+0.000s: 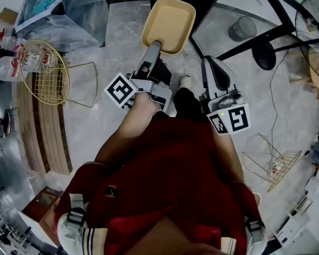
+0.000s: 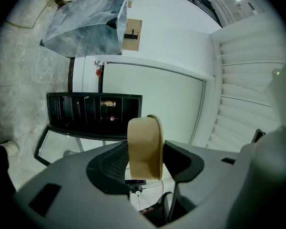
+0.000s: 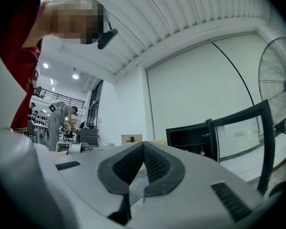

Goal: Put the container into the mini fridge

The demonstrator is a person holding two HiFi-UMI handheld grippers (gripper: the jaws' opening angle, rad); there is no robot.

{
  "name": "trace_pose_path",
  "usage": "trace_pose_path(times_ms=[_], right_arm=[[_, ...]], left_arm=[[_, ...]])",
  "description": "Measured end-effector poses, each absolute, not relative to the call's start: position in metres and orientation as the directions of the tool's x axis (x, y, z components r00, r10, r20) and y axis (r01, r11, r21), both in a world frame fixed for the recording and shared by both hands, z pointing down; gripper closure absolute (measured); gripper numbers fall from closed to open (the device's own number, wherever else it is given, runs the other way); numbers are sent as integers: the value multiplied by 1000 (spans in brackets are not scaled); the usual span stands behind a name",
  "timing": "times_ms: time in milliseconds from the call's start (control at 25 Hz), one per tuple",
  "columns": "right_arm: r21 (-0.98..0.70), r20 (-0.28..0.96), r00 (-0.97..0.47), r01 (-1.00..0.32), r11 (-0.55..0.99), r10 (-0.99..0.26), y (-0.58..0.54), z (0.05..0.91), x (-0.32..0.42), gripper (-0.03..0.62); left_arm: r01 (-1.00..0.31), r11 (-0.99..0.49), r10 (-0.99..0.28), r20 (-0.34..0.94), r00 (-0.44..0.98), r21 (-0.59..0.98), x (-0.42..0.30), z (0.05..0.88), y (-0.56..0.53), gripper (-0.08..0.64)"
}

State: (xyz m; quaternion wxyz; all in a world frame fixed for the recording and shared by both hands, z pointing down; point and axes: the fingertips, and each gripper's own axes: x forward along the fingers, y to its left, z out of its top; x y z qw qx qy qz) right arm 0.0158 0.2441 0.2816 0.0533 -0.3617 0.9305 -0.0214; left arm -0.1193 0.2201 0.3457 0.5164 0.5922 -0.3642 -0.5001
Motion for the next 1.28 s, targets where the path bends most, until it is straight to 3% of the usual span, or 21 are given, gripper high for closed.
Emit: trace_pose_path(times_ms=[560, 1280], right_arm=[[-111, -100, -749, -646, 755, -655, 170, 293, 10, 594], [-125, -82, -784, -605, 786, -616, -26, 301, 33, 594]], left_arm=[[55, -179, -962, -186, 200, 982, -133, 358, 159, 331], [16, -110, -977, -112, 183, 994, -106, 394, -28, 331]])
